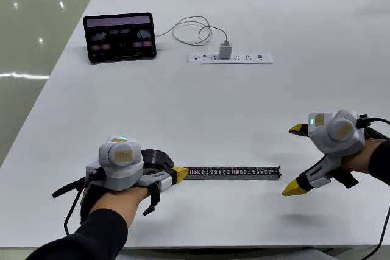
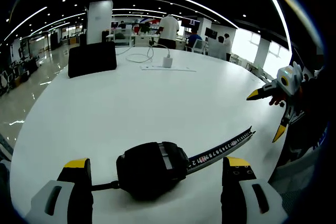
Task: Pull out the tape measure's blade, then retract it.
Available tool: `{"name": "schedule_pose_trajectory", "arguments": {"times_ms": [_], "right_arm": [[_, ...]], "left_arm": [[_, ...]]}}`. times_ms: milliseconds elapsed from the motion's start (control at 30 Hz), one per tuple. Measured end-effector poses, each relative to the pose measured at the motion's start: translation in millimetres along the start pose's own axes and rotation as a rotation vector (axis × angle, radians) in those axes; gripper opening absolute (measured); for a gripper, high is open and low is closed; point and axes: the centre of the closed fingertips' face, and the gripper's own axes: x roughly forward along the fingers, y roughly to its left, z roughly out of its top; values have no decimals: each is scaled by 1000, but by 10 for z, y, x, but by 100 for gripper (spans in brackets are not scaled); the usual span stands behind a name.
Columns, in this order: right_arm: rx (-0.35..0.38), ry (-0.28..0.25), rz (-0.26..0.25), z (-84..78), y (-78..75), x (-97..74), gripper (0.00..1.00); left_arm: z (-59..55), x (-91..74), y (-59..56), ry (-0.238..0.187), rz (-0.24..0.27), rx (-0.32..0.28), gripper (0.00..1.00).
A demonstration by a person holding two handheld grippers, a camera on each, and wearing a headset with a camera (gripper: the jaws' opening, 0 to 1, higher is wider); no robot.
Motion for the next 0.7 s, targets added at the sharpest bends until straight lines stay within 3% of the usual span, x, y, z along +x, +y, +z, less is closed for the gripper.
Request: {"name": "schedule_pose_trajectory", "arguments": {"times_ms": [367,700], "right_arm": [[-52,26,24,-53,-29,63,90],[-135,76,90,-136,46,205,65]], "left_arm": [[30,49,-44,-30,-16,20,100],[19,64,-68,-31,-23,40,100]]}}
